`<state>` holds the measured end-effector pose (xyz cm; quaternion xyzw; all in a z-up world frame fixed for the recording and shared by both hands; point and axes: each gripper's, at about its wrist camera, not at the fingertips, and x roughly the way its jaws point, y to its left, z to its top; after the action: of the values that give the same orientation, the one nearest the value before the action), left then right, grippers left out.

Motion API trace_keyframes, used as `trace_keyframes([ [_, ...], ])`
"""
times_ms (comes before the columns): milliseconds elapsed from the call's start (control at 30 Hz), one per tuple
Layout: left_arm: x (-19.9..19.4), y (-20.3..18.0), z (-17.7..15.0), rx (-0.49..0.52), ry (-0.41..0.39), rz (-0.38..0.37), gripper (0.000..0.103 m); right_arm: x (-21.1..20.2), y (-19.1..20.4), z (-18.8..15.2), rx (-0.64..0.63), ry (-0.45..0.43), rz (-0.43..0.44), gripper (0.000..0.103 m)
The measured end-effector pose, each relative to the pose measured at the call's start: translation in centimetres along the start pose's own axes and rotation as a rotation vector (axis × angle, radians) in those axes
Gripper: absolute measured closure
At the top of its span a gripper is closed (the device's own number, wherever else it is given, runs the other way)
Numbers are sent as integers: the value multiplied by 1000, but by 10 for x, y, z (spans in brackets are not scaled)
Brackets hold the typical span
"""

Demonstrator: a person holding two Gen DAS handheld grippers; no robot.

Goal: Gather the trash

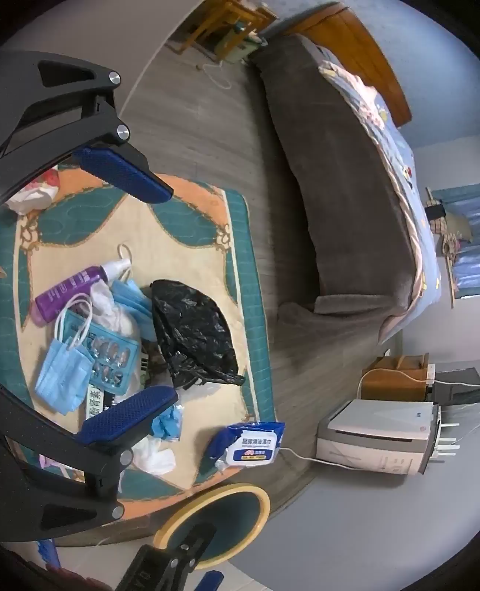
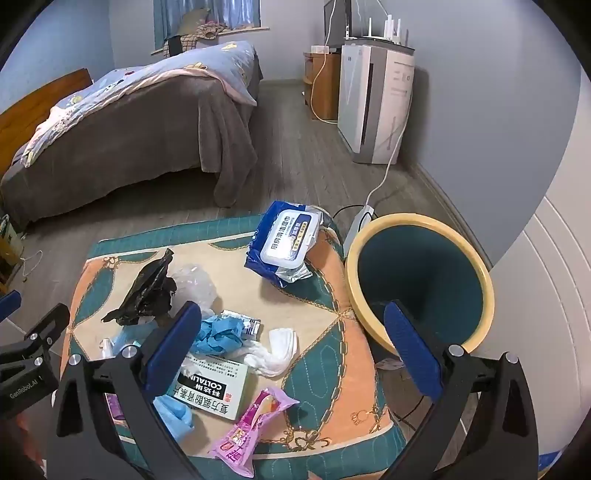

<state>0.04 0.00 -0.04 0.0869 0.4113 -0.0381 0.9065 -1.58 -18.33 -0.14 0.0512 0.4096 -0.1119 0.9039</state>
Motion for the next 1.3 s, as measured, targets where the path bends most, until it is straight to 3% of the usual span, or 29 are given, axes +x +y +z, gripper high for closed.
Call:
trace_keyframes([
  [1300, 5, 1, -6, 5, 13, 7, 5, 1, 2, 1, -31, 1, -26, 5],
])
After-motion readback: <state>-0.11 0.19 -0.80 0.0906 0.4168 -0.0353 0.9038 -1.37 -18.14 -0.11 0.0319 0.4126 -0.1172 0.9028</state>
